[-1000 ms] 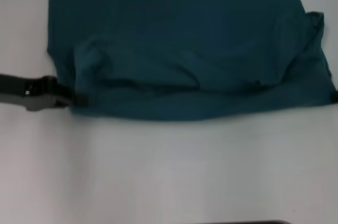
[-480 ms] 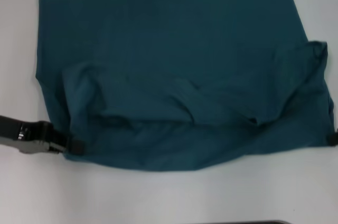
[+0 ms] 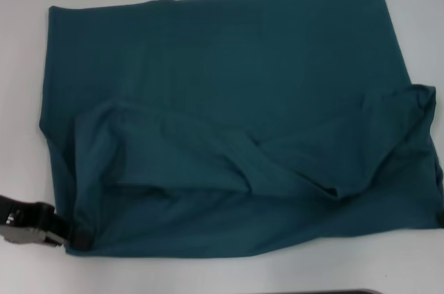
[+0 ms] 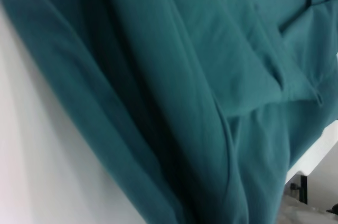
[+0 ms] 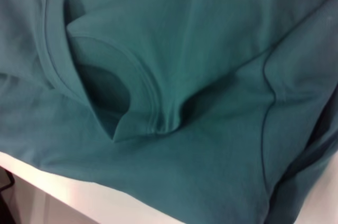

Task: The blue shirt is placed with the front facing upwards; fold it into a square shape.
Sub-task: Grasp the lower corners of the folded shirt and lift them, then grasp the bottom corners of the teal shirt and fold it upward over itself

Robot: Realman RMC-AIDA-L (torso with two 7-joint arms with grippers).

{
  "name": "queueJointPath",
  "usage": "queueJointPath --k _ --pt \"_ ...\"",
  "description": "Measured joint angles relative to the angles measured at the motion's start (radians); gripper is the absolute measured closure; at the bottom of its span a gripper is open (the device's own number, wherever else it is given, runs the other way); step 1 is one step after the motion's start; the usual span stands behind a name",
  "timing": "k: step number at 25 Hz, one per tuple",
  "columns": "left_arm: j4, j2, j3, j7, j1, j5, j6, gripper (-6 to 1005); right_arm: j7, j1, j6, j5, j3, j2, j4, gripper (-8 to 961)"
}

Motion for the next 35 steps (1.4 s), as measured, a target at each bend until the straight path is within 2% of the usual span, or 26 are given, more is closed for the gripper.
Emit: queueJointPath --k 12,20,23,25,26,30,32,33,35 --pt "-0.009 -0.001 -0.001 0.01 0.007 0.077 0.026 980 -0.001 -0.023 -0.004 -0.001 -0.049 -0.002 0.008 951" --pt "-0.01 -0.009 -0.003 0.024 0.012 0.08 0.036 979 0.0 -0.026 -0.006 0.001 -0.054 0.002 0.008 952" --pt "-0.011 -0.009 -0.032 0.057 0.009 0.063 0.062 979 -0.004 -0.021 -0.01 0.041 -0.05 -0.003 0.008 952" --pt "-0.011 -0.001 -0.072 0.09 0.0 0.036 0.1 979 -0.003 -0.021 -0.014 0.11 -0.052 -0.018 0.008 952" --pt "-0.011 0.009 -0.084 0.096 -0.003 0.023 0.111 979 0.0 -0.022 -0.016 0.16 -0.054 -0.034 0.012 952" --pt "-0.003 0.055 -0.096 0.077 -0.033 -0.013 0.115 980 0.017 -0.023 -0.013 0.357 -0.055 -0.116 0.073 952" --pt "-0.003 0.064 -0.108 0.063 -0.061 -0.014 0.101 980 0.018 -0.011 -0.004 0.416 -0.043 -0.154 0.112 952" --pt "-0.003 0.064 -0.108 0.063 -0.061 -0.014 0.101 980 0.017 -0.003 0.001 0.431 -0.035 -0.165 0.123 952" --pt "-0.005 0.067 -0.121 0.043 -0.108 -0.009 0.063 980 0.012 0.021 0.012 0.441 -0.014 -0.174 0.134 952"
